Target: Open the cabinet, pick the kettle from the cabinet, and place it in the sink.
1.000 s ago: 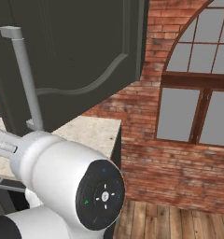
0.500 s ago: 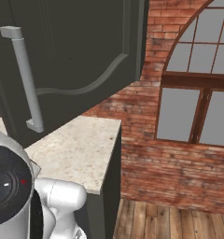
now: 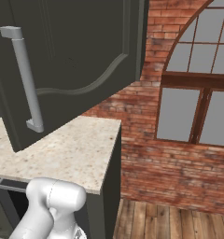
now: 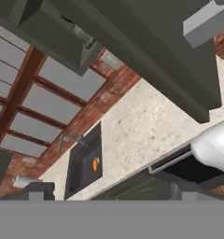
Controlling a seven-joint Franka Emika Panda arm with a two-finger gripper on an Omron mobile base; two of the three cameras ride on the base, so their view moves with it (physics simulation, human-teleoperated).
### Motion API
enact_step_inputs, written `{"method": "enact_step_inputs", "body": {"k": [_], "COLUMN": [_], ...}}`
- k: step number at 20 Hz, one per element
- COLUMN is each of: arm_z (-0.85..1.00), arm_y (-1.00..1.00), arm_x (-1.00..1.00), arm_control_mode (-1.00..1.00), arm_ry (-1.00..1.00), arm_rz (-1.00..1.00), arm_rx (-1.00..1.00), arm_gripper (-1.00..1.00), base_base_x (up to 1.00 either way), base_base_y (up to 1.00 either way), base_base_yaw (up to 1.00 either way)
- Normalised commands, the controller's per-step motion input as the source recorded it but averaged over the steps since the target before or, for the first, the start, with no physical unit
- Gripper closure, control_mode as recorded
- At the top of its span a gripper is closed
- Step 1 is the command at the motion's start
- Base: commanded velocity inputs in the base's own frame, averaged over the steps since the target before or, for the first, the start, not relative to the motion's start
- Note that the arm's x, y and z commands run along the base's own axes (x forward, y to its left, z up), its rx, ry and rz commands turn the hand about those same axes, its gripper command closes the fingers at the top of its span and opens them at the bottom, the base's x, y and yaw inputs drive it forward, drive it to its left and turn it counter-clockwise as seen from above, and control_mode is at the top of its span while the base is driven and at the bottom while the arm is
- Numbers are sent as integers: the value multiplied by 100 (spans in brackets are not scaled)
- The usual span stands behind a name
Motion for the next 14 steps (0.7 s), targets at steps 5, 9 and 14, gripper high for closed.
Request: {"method": "enact_step_inputs", "body": {"k": [5, 9, 14], "arm_z": [-2, -15, -8], "arm_y": [31, 17, 13], "arm_x": [38, 44, 47], "arm_control_mode": [-100, -100, -100], "arm_ry": [0, 0, 0], "arm_rz": [-30, -36, -34], "arm_rx": [0, 0, 1], "arm_gripper": [-100, -100, -100], "base_base_x": [0, 0, 0], "base_base_y": [0, 0, 0], "base_base_yaw": [0, 0, 0]}}
